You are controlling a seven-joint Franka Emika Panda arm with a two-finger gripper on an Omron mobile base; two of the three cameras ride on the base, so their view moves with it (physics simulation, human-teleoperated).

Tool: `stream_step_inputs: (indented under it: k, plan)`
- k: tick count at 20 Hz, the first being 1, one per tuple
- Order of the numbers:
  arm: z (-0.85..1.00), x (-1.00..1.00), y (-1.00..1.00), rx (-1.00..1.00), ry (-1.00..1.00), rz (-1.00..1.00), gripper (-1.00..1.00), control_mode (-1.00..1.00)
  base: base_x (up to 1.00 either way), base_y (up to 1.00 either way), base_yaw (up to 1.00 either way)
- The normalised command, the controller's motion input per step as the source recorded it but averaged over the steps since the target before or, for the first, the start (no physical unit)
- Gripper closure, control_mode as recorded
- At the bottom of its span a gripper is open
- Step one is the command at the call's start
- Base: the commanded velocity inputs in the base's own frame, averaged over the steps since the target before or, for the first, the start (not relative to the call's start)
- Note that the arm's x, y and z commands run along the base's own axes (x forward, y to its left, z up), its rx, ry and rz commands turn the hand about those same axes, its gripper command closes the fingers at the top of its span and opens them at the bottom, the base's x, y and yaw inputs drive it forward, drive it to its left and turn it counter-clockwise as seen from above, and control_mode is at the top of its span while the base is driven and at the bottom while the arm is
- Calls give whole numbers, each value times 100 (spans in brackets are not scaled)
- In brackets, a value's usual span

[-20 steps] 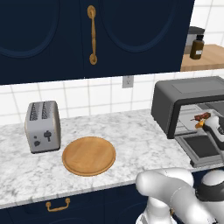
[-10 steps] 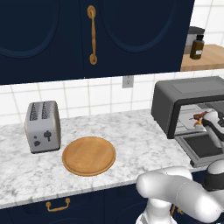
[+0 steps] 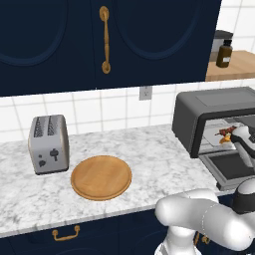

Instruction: Pick up the kebab skewer and baguette bread, and place them inside the toaster oven. Close the toaster oven door and start by setting the timer.

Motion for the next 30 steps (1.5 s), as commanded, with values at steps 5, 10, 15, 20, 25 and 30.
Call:
stream_step_inputs:
  k: [5, 10, 15, 20, 25, 30]
  plan:
    - [-15, 3, 0, 0, 0, 0, -100, -100, 0, 0, 0]
    - [0, 15, 0, 0, 0, 0, -100, -100, 0, 0, 0]
    - [0, 19, 0, 0, 0, 0, -100, -100, 0, 0, 0]
    - [0, 9, 0, 0, 0, 0, -100, -100, 0, 0, 0]
    - [0, 19, 0, 0, 0, 0, -100, -100, 0, 0, 0]
    - [0, 20, 0, 0, 0, 0, -100, -100, 0, 0, 0]
